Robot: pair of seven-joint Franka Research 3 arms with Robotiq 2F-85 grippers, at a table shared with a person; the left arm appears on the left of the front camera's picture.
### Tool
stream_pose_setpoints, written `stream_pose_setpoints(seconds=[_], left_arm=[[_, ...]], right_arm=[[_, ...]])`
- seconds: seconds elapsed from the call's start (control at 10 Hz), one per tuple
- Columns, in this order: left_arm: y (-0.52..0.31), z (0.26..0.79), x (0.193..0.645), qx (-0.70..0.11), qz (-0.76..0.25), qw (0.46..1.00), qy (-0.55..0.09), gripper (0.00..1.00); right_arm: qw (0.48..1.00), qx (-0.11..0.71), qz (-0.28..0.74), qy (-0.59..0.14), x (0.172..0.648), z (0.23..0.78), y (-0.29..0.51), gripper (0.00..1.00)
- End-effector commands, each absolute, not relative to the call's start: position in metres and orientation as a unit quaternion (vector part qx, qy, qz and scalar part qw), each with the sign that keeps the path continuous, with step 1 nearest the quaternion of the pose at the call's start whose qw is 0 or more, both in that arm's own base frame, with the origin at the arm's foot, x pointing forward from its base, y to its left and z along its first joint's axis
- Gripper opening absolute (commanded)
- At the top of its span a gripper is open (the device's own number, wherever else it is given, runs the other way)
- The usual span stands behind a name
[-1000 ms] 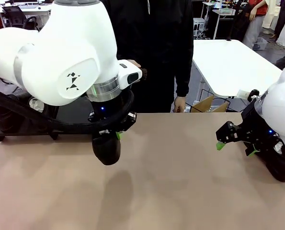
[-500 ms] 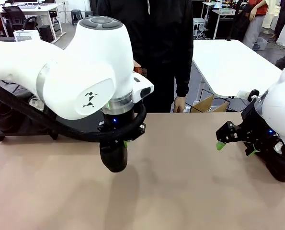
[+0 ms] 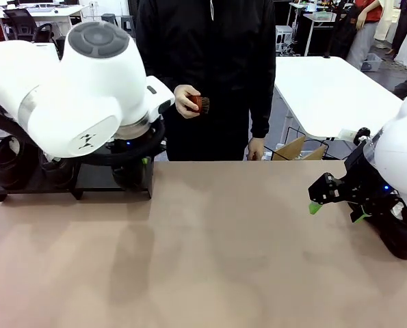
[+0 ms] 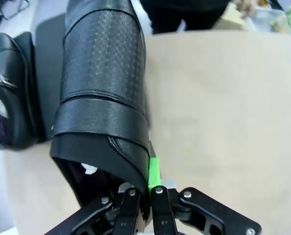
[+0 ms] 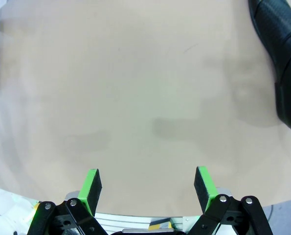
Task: Organize the shoes by placing them on the stand.
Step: Place the Shoe from the middle of the table onto the Shoes Stand.
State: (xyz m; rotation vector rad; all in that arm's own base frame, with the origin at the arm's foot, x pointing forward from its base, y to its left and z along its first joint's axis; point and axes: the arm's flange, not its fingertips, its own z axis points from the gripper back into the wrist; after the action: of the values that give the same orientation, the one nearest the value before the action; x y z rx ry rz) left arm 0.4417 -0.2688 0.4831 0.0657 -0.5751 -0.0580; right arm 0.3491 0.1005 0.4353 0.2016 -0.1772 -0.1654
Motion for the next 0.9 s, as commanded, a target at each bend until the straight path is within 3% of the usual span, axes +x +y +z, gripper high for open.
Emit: stream_pose_setpoints(seconds=[0.0, 0.2, 0.8], left_arm=[[-0.271, 0.471, 0.47, 0.095, 0.009, 0.935, -0.341, 0.0], [-0.254, 0.474, 0.496, 0.136, 0.011, 0.925, -0.354, 0.0], [-0.208, 0.445, 0.528, 0.141, -0.012, 0.936, -0.321, 0.0]], right_arm=[[0.988, 0.1, -0.078, -0.089, 0.349, 0.436, 0.101, 1.0], [0.988, 0.1, -0.078, -0.089, 0.349, 0.436, 0.101, 1.0], [0.988, 0.1, -0.078, -0.089, 0.349, 0.436, 0.101, 1.0]])
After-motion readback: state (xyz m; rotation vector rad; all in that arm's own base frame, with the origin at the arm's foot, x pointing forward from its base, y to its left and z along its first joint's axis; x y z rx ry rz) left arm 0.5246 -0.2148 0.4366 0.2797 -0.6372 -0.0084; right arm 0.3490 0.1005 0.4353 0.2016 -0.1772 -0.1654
